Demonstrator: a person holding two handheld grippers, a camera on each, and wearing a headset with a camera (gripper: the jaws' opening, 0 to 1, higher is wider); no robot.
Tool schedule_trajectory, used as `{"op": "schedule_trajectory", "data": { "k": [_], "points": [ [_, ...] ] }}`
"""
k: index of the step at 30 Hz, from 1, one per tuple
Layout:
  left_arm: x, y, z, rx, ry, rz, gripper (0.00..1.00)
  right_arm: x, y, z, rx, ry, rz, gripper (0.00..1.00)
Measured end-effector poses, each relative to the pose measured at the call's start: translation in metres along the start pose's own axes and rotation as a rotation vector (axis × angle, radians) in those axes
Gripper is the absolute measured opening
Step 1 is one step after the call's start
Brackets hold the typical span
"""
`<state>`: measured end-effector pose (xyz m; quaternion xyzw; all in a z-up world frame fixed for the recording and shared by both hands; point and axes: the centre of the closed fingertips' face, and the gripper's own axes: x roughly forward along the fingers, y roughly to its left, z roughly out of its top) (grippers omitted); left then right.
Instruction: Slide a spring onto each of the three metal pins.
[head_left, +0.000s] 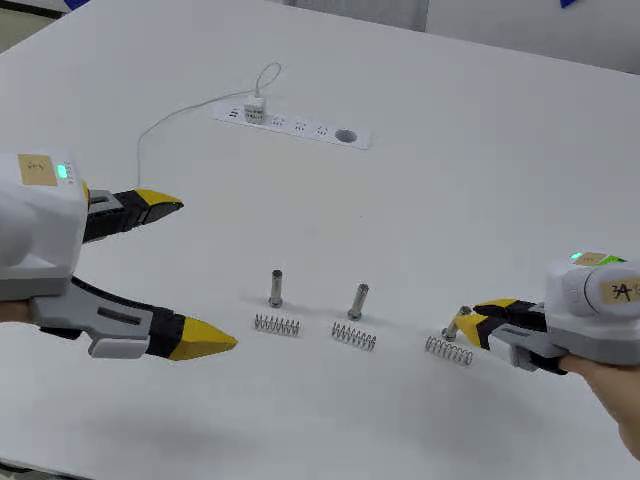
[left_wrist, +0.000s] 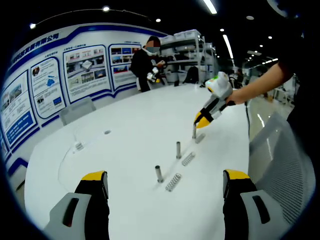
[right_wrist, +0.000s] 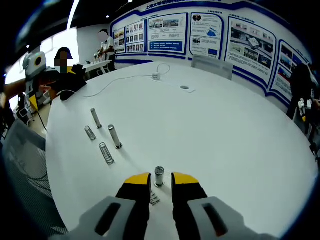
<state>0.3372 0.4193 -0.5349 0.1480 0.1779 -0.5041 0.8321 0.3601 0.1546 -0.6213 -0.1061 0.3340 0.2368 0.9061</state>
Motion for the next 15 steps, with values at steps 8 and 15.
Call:
{"op": "schedule_trajectory", "data": {
  "k": [8,15],
  "points": [
    [0.001,-0.002,0.001,-0.013,-0.001,-0.008,0.98,-0.002,0.006,-0.014,-0.023,0.022,0.066,0.20],
    [0.002,0.006,0.000,-0.019,0.014,0.001,0.98,0.002,0.019,-0.029,-0.107,0.079,0.160,0.22]
  ]
}}
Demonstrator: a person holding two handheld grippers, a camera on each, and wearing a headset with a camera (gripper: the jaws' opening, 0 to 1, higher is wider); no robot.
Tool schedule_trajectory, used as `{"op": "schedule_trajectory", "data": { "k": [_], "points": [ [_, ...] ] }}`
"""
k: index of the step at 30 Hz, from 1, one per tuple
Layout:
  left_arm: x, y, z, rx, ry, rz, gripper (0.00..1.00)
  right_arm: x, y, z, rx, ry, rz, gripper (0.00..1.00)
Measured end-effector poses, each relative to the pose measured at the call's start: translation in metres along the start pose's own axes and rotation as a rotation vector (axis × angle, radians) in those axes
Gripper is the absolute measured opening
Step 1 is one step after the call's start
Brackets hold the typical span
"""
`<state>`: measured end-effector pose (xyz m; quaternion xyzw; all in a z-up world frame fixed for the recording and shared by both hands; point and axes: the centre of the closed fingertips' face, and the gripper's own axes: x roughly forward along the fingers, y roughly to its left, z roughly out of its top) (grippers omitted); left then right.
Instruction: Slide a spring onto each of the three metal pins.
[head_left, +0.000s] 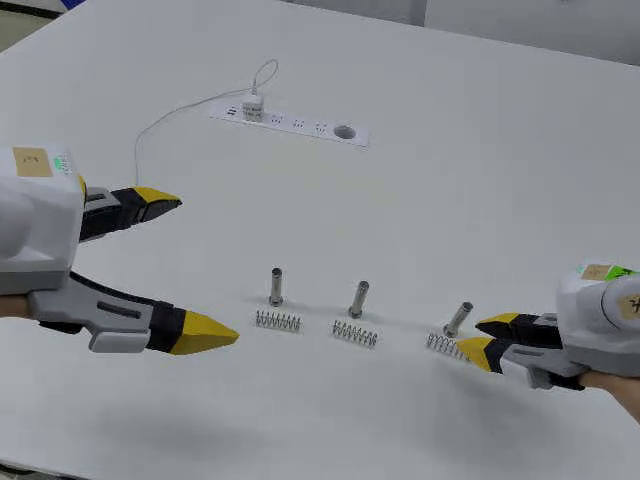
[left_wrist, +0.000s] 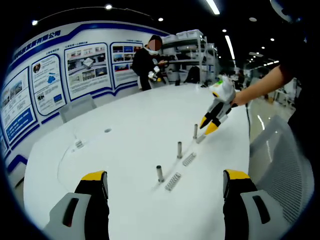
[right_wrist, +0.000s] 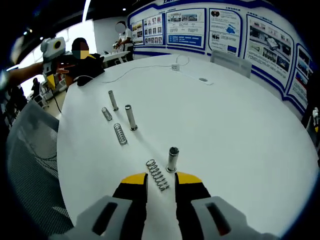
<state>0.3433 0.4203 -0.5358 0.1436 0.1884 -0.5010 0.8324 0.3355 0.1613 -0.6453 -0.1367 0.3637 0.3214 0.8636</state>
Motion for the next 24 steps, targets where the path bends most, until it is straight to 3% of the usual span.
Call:
{"op": "schedule_trajectory", "data": {
  "k": [4,7,18,24],
  "points": [
    [0.000,0.000,0.000,-0.006,0.003,0.000,0.98,0.004,0.000,-0.004,-0.013,0.016,0.012,0.23],
    [0.001,0.000,-0.003,-0.007,0.011,0.000,0.98,0.007,-0.001,-0.011,-0.062,0.047,0.011,0.23],
    [0.004,-0.006,-0.013,-0.021,0.044,0.002,0.98,0.020,0.001,-0.024,-0.095,0.095,0.075,0.22],
    [0.002,-0.007,-0.014,-0.029,0.051,0.004,0.97,0.023,0.005,-0.017,-0.067,0.070,0.145,0.22]
  ]
}}
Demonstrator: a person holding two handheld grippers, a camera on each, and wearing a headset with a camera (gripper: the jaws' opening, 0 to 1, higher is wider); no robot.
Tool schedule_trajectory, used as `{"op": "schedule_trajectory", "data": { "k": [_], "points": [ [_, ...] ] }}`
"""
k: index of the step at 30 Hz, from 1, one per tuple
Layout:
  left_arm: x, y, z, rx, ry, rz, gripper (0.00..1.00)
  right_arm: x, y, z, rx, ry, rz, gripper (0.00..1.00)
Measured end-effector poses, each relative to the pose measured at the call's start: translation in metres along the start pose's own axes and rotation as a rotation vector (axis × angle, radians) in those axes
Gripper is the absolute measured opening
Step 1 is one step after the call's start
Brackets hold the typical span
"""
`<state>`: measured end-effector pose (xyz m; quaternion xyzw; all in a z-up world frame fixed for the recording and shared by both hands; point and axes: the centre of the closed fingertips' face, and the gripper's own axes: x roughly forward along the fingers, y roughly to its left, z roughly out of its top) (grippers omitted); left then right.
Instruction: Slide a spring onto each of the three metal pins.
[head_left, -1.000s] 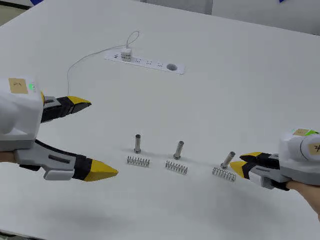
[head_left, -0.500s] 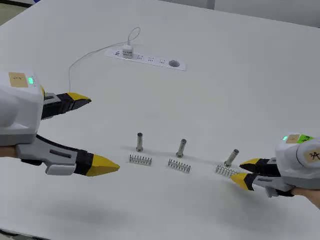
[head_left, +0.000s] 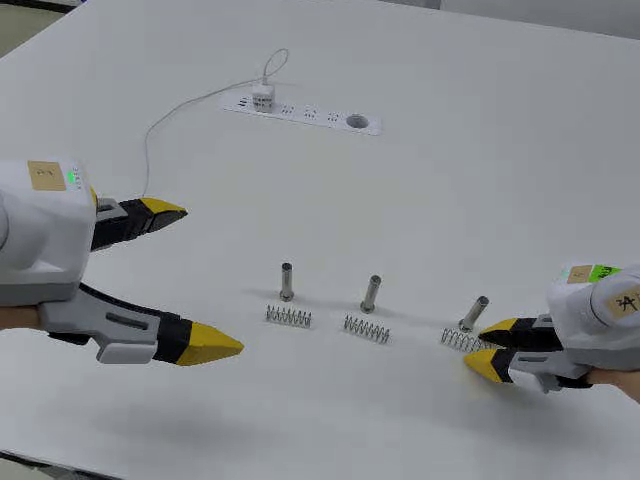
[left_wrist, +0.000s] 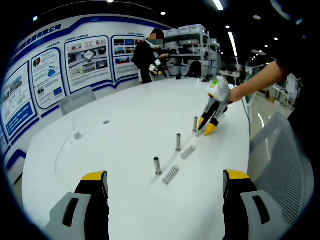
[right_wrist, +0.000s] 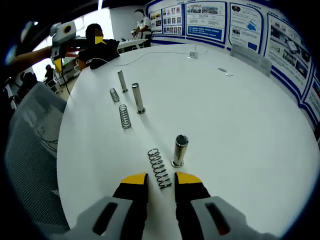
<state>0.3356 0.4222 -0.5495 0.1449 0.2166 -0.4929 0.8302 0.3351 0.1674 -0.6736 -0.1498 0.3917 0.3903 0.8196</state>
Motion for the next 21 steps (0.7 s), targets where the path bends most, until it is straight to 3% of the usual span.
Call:
{"op": "schedule_trajectory", "data": {
  "k": [6,21],
  "points": [
    [-0.001,0.001,0.002,-0.004,-0.009,0.005,0.97,-0.003,0.003,-0.002,-0.032,0.029,0.039,0.15],
    [-0.005,-0.006,0.000,0.021,0.012,-0.006,0.96,0.000,0.010,-0.006,-0.096,0.079,0.025,0.11]
  ]
}}
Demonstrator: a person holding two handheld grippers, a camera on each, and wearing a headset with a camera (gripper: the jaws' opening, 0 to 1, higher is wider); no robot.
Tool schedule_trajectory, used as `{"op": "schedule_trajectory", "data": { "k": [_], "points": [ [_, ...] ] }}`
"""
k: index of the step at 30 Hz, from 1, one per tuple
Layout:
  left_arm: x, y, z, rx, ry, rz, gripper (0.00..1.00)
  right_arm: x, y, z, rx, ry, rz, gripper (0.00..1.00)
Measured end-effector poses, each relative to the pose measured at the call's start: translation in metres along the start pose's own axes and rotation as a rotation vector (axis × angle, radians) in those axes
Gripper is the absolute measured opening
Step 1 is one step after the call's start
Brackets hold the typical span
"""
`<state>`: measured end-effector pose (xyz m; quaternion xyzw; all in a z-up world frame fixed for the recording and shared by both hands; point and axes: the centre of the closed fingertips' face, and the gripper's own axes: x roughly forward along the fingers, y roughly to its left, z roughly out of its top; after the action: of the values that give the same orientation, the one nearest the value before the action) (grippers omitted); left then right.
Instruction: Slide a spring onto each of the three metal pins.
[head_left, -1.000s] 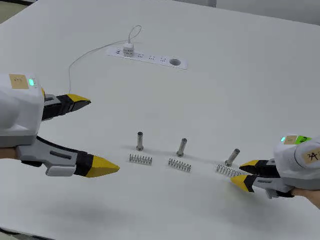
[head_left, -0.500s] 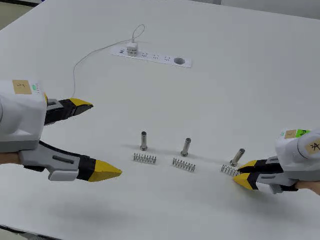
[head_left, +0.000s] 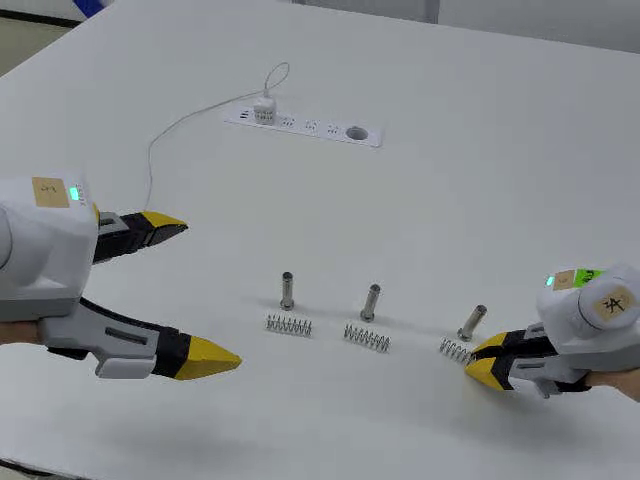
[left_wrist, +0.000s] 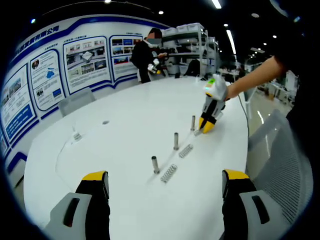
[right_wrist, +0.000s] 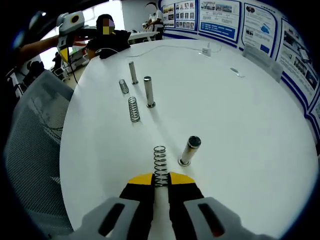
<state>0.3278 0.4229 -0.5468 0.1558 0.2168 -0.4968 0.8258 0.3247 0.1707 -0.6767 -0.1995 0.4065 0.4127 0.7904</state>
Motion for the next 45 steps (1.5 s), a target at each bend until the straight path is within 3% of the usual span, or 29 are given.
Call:
{"op": "schedule_trajectory", "data": {
  "k": [8,12,22,29,35,41,45],
  "points": [
    [0.000,0.000,0.008,0.013,-0.024,0.020,0.95,-0.012,0.008,0.001,-0.046,0.007,-0.004,0.10],
    [0.004,-0.005,0.012,0.006,-0.040,0.004,0.94,-0.022,0.009,0.007,-0.068,-0.001,-0.010,0.10],
    [0.018,-0.016,0.020,0.031,-0.064,-0.031,0.91,-0.048,0.025,0.044,-0.151,-0.063,-0.012,0.10],
    [0.036,-0.035,0.027,0.034,-0.083,-0.091,0.89,-0.061,0.038,0.067,-0.208,-0.092,-0.005,0.10],
    [0.049,-0.054,0.042,0.067,-0.120,-0.155,0.86,-0.063,0.058,0.084,-0.260,-0.108,0.022,0.10],
    [0.054,-0.061,0.050,0.082,-0.139,-0.183,0.83,-0.061,0.080,0.103,-0.338,-0.116,0.053,0.10],
    [0.056,-0.069,0.051,0.126,-0.137,-0.205,0.78,-0.059,0.096,0.117,-0.401,-0.123,0.076,0.10]
  ]
}}
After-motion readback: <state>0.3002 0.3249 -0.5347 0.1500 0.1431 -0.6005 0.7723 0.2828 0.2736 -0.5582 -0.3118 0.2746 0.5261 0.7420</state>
